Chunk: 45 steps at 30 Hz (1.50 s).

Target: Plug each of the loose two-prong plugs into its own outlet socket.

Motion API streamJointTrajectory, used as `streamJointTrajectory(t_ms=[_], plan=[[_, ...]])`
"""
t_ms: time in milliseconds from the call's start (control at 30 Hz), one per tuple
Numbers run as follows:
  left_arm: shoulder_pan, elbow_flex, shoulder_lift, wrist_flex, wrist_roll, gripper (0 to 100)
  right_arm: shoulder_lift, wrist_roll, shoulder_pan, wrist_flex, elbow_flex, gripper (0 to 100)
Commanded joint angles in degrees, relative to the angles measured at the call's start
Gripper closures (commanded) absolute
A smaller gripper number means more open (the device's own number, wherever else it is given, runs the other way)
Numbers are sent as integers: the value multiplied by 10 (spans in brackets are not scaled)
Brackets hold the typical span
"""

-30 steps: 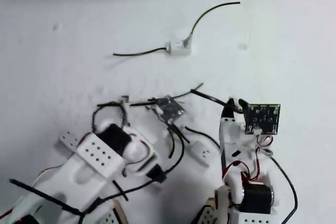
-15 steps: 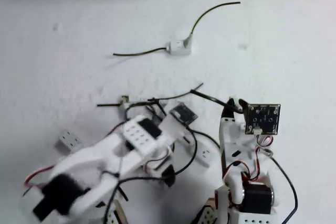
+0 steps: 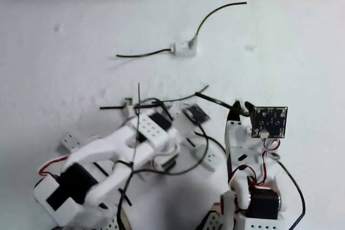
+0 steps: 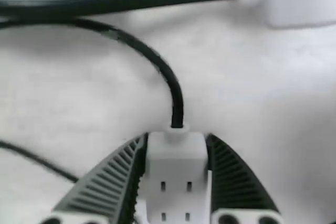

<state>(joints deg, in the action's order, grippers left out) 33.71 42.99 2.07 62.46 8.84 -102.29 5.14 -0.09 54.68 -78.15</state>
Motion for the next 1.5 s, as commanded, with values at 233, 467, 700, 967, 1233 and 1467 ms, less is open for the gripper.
streamJointTrajectory(t_ms=[233, 467, 700, 967, 1233, 1467], plan=[[-193, -88, -2, -41, 96, 964, -6, 1, 5, 3, 25, 981], [-196, -86, 0, -18, 91, 719, -7, 1, -8, 1, 4, 981], [-198, -109, 50, 39, 96, 711, -4, 6, -37, 2, -4, 981], [-298, -105, 262, 78, 78, 711, -3, 55, -78, 17, -3, 981], [-531, -61, 390, 77, 68, 710, -2, 55, -226, 84, 36, 981], [-655, 21, 428, 42, 67, 710, 119, 50, -331, 55, 67, 981]])
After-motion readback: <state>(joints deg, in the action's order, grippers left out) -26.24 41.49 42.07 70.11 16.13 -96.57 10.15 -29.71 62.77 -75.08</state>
